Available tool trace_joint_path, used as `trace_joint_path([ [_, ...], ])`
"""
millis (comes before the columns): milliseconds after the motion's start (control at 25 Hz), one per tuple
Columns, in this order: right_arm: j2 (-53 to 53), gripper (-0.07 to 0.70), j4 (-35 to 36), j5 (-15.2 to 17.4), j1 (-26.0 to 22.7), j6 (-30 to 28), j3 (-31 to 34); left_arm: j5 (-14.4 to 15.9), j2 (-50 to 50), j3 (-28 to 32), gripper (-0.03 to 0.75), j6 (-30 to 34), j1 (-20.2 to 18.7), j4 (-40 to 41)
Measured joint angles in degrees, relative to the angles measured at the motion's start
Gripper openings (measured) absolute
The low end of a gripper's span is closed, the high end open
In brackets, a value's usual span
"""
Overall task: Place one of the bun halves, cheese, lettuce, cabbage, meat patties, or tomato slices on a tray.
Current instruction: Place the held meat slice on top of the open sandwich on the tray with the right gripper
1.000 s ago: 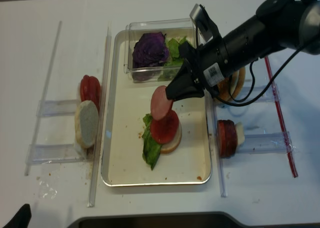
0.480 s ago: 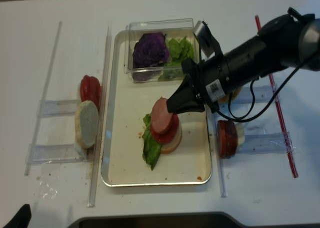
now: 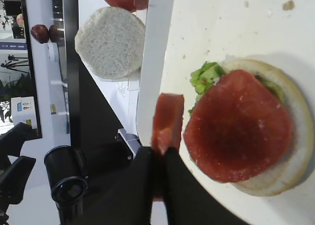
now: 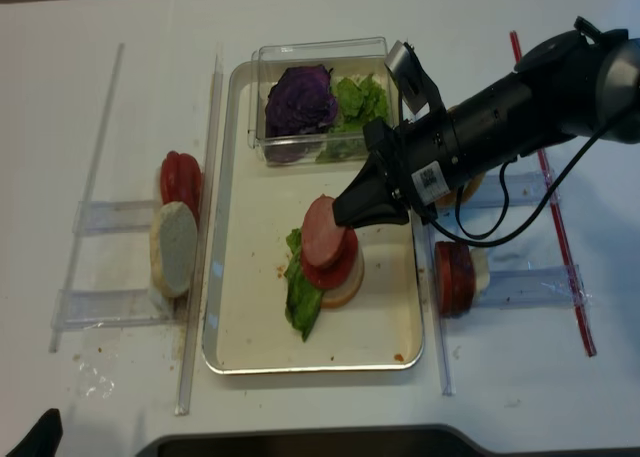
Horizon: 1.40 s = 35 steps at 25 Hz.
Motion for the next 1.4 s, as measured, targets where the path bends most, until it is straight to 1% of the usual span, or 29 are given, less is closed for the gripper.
trace_joint_path([
  [320, 1.3, 0.077, -0.1, -0.1, 0.0, -0.3, 0.0, 0.0, 0.0, 0.0, 0.513, 0.0, 0.0, 0.0],
  [480, 1.6, 0.077, -0.2, -0.1, 0.5, -1.7, 0.0, 0.0, 0.0, 0.0, 0.513, 0.0, 0.0, 0.0],
  [1080, 3.9, 0.077, 0.0, -0.3, 0.6, -4.0, 0.0, 0.0, 0.0, 0.0, 0.513, 0.0, 0.0, 0.0],
  [1160, 3.9, 0.087, 0.0, -0.3, 0.6, -4.0, 0.0, 0.0, 0.0, 0.0, 0.513, 0.0, 0.0, 0.0],
  [1240, 3.9, 0.134, 0.0, -0.3, 0.6, -4.0, 0.0, 0.0, 0.0, 0.0, 0.513, 0.0, 0.0, 0.0],
  [1280, 3.9, 0.184, 0.0, -0.3, 0.6, -4.0, 0.0, 0.0, 0.0, 0.0, 0.513, 0.0, 0.0, 0.0],
  [1400, 3.9, 0.38, 0.0, -0.3, 0.6, -2.9, 0.0, 0.0, 0.0, 0.0, 0.513, 0.0, 0.0, 0.0],
])
